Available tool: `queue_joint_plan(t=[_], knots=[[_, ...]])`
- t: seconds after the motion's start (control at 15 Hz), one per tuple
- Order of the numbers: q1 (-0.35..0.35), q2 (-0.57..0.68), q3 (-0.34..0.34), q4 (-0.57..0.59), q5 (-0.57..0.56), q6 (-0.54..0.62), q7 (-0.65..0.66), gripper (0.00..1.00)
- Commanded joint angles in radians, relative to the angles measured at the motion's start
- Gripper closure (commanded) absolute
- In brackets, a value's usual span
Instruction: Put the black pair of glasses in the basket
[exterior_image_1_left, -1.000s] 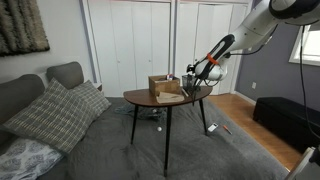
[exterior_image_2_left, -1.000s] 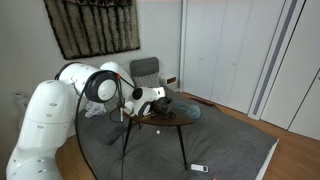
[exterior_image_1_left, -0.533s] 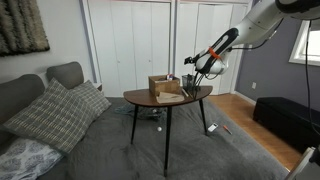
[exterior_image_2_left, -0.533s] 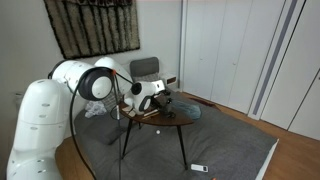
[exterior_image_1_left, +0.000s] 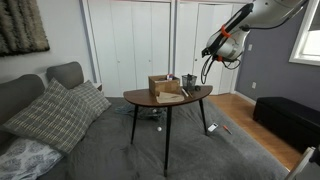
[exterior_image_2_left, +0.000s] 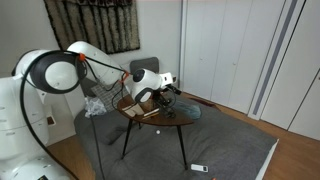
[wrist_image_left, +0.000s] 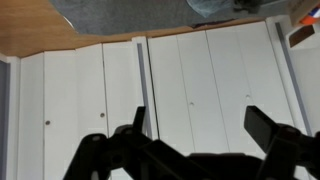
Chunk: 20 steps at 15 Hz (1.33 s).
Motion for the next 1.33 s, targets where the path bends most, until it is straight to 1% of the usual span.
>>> queue_joint_plan(t=[0.0,0.07,0.2,0.33,0.4,0.53,0.67,0.73,0.87,0.93,1.0,1.13,1.27], knots=[[0.146,-0.125,-0.202,-0.142,0.055,-0.174,-0.104,0.00],[0.171,-0.126,-0.257,-0.159,0.001,-0.216,-0.070,0.00],[0.198,-0.147,-0.335,-0.195,-0.162,-0.313,0.051,0.00],[0.211,-0.189,-0.373,-0.214,-0.332,-0.423,0.180,0.00],[0.211,-0.223,-0.373,-0.223,-0.412,-0.482,0.244,0.00],[0.203,-0.302,-0.341,-0.241,-0.531,-0.618,0.334,0.00],[0.200,-0.380,-0.299,-0.260,-0.583,-0.739,0.381,0.00],[0.085,-0.409,-0.167,-0.267,-0.566,-0.794,0.380,0.00],[0.050,-0.477,-0.103,-0.287,-0.549,-0.901,0.382,0.00],[0.037,-0.517,-0.083,-0.302,-0.517,-0.952,0.350,0.00],[0.022,-0.412,-0.076,-0.241,-0.502,-0.885,0.338,0.00],[0.002,-0.439,-0.049,-0.247,-0.504,-0.904,0.340,0.00],[-0.006,-0.427,-0.048,-0.246,-0.506,-0.901,0.339,0.00]])
